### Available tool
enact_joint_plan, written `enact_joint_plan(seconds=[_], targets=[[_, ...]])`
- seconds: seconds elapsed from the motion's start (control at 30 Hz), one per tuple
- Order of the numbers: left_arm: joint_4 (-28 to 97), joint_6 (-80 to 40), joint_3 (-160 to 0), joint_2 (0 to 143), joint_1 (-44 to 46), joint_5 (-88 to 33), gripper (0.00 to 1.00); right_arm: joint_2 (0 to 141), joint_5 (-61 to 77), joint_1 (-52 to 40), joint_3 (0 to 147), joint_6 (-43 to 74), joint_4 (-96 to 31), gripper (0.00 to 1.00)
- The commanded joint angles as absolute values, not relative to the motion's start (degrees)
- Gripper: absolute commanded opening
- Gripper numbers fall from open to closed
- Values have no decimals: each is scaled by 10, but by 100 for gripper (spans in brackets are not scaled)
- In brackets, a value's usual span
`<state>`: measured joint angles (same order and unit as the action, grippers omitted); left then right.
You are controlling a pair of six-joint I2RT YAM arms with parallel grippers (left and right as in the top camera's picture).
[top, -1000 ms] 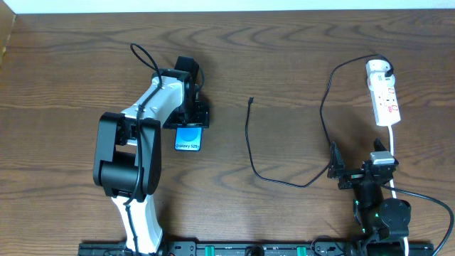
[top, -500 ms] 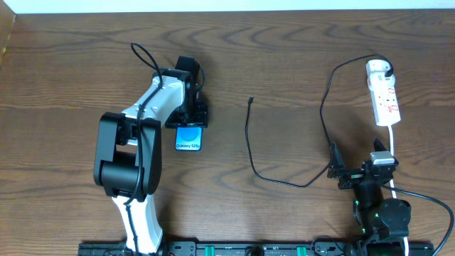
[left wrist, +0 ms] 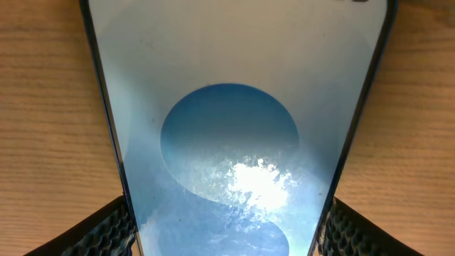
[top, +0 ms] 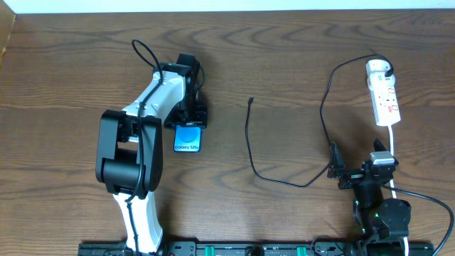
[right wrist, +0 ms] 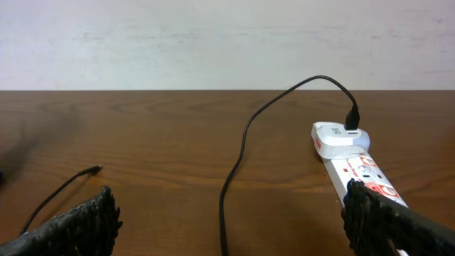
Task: Plug charger to phone and switch on socket
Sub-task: 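Lift the phone with the left gripper and tilt it upright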
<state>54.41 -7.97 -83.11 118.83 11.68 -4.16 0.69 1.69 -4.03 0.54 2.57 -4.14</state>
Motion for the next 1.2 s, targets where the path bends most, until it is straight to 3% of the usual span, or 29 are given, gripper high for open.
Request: enact_joint_plan(seconds=[0.0, 0.33, 0.67, 1.17], targets=[[550, -87, -846, 1156, 115, -76, 70, 4, 16, -38, 3, 32, -43, 99], [550, -87, -846, 1128, 86, -164, 70, 4, 16, -38, 3, 32, -43, 99], [532, -87, -846, 1122, 32, -367, 70, 4, 16, -38, 3, 32, -43, 99], [496, -102, -846, 1122, 20, -558, 70, 4, 16, -38, 3, 32, -43, 99]])
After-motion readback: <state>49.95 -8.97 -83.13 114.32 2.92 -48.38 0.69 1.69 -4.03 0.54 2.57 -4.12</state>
